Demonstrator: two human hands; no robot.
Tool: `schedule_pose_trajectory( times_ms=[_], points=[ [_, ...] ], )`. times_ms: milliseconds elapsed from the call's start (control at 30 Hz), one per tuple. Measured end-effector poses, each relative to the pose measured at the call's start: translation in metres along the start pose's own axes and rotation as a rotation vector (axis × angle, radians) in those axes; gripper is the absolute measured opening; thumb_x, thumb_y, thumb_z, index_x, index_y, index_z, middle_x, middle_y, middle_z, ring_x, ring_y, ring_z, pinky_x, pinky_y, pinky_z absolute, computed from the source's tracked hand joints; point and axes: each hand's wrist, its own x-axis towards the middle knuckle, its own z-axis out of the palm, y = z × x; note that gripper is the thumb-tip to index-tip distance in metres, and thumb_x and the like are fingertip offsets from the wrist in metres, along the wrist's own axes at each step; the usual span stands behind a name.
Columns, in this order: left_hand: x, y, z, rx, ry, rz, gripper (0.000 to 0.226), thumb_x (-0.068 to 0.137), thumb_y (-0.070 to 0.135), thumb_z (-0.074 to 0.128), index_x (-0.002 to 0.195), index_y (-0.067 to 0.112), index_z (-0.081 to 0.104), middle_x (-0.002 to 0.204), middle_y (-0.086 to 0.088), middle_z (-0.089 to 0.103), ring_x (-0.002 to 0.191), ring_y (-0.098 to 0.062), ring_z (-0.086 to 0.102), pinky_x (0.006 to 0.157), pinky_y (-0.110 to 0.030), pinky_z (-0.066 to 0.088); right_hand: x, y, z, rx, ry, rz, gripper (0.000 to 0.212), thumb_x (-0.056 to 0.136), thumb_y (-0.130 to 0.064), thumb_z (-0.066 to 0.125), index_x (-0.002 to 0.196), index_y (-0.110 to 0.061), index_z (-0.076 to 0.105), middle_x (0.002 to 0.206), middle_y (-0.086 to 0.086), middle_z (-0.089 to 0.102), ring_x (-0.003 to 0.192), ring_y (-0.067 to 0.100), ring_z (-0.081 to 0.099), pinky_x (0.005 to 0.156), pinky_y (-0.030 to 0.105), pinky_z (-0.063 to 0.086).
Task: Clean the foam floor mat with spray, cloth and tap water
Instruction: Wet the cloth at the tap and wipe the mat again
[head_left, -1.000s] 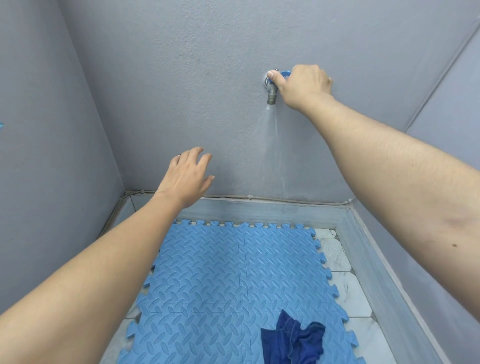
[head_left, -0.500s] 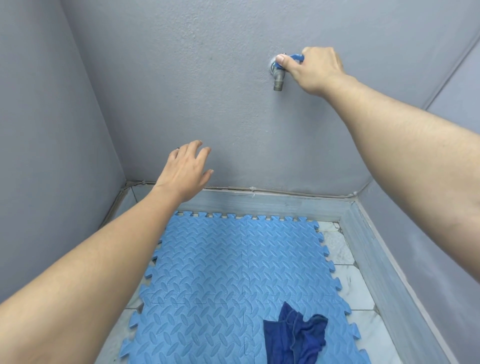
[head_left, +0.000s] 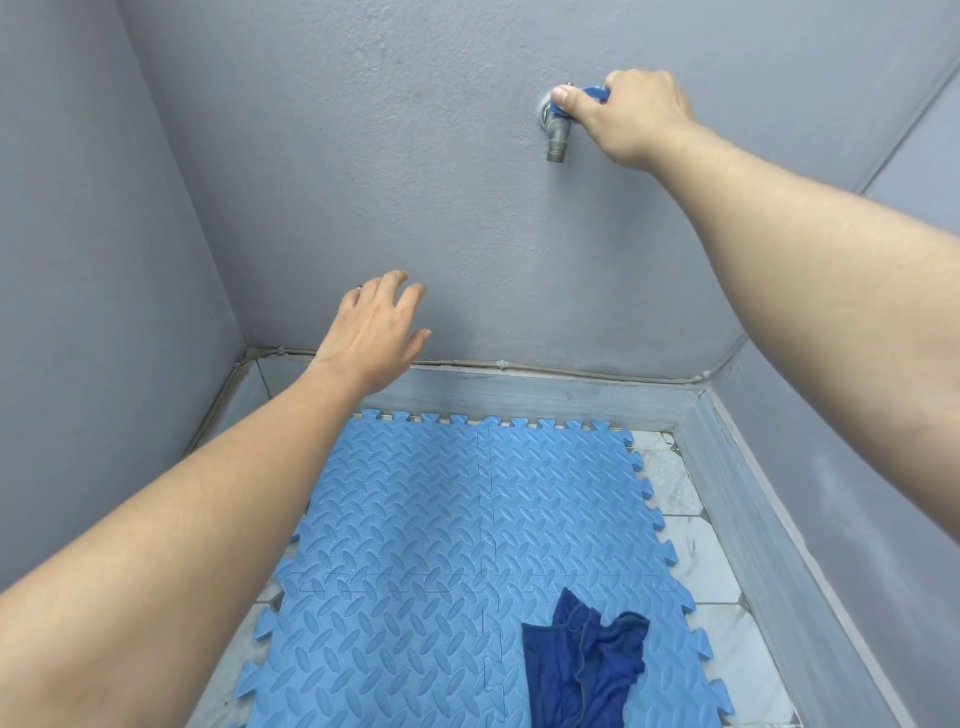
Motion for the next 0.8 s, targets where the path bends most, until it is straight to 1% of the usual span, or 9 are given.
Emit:
schedule_pose_trajectory(
  times_ms=[233,300,333,400,467,500,633,700,800],
  points=[
    [-0.004,-0.009,-0.002,0.02,0.006,-0.018,0.054,0.1,0.036,0.046,0.145,0.009,0.035,0.152,-0.017,0.032,0.137,-0.034,0.035,0.111,-0.047,0.03,-0.003,-0.001,-0.002,0.018,0.011,-0.024,0.068,0.09,-0.073,0.032,0.09,-0.008,0.049,0.113,0.023,0.062,0.112,0.039,0.053,0.074,0.035,0.033],
    [-0.006,-0.012,-0.003,0.023,0.009,-0.021,0.054,0.099,0.036,0.046,0.144,0.008,0.036,0.151,-0.017,0.033,0.136,-0.035,0.036,0.11,-0.047,0.031,-0.008,-0.003,-0.004,0.114,-0.002,-0.002,0.067,0.088,-0.072,0.039,0.102,-0.008,0.051,0.122,0.021,0.057,0.118,0.038,0.049,0.084,0.036,0.037],
    [-0.008,-0.012,-0.003,0.02,0.012,-0.023,0.054,0.099,0.036,0.047,0.144,0.008,0.037,0.151,-0.018,0.033,0.136,-0.035,0.037,0.11,-0.048,0.031,-0.014,-0.003,-0.003,0.231,0.001,0.001,0.068,0.087,-0.071,0.044,0.117,-0.01,0.049,0.133,0.019,0.048,0.127,0.036,0.042,0.096,0.038,0.037],
    [-0.013,-0.013,-0.001,0.008,0.013,-0.026,0.052,0.099,0.035,0.048,0.142,0.007,0.039,0.15,-0.019,0.035,0.135,-0.037,0.038,0.109,-0.048,0.032,-0.046,0.0,0.012,0.493,0.081,0.018,0.082,0.085,-0.067,0.05,0.148,-0.02,0.027,0.157,0.018,0.017,0.146,0.033,0.017,0.118,0.046,0.019],
    [-0.022,-0.016,0.008,-0.013,0.017,-0.025,0.052,0.099,0.034,0.049,0.142,0.006,0.04,0.149,-0.02,0.036,0.134,-0.037,0.039,0.108,-0.049,0.033,-0.115,0.006,0.058,0.588,0.18,0.023,0.087,0.088,-0.064,0.046,0.155,-0.022,0.011,0.163,0.016,-0.001,0.151,0.029,0.001,0.121,0.052,0.009],
    [-0.028,-0.019,0.016,-0.019,0.01,-0.028,0.052,0.099,0.034,0.049,0.142,0.006,0.04,0.149,-0.02,0.037,0.134,-0.037,0.04,0.108,-0.048,0.034,-0.169,0.011,0.092,0.594,0.136,0.038,0.083,0.09,-0.062,0.042,0.155,-0.02,0.013,0.164,0.012,-0.002,0.151,0.026,0.0,0.121,0.053,0.01],
    [-0.071,-0.038,0.074,-0.064,-0.039,-0.089,0.048,0.096,0.028,0.056,0.136,0.004,0.048,0.143,-0.021,0.045,0.129,-0.038,0.047,0.104,-0.049,0.039,-0.445,0.036,0.229,0.38,-0.524,0.152,0.087,0.079,-0.077,0.024,0.154,-0.038,0.006,0.163,-0.005,-0.016,0.151,0.025,0.003,0.114,0.062,0.022],
    [-0.102,-0.048,0.117,-0.073,-0.115,-0.127,0.046,0.093,0.025,0.061,0.132,0.003,0.053,0.139,-0.022,0.05,0.124,-0.039,0.052,0.101,-0.05,0.042,-0.527,0.057,0.268,0.284,-0.579,0.165,0.086,0.08,-0.081,0.019,0.154,-0.04,0.005,0.165,-0.003,-0.001,0.152,0.02,0.004,0.101,0.057,0.032],
    [-0.146,-0.057,0.182,-0.056,-0.309,-0.182,0.052,0.087,0.027,0.07,0.129,-0.001,0.058,0.136,-0.025,0.055,0.121,-0.042,0.057,0.096,-0.056,0.049,-0.531,0.069,0.286,0.214,-0.505,0.198,0.071,0.087,-0.076,0.01,0.147,-0.039,0.024,0.159,-0.001,0.018,0.15,0.01,-0.001,0.093,0.051,0.03]
  ],
)
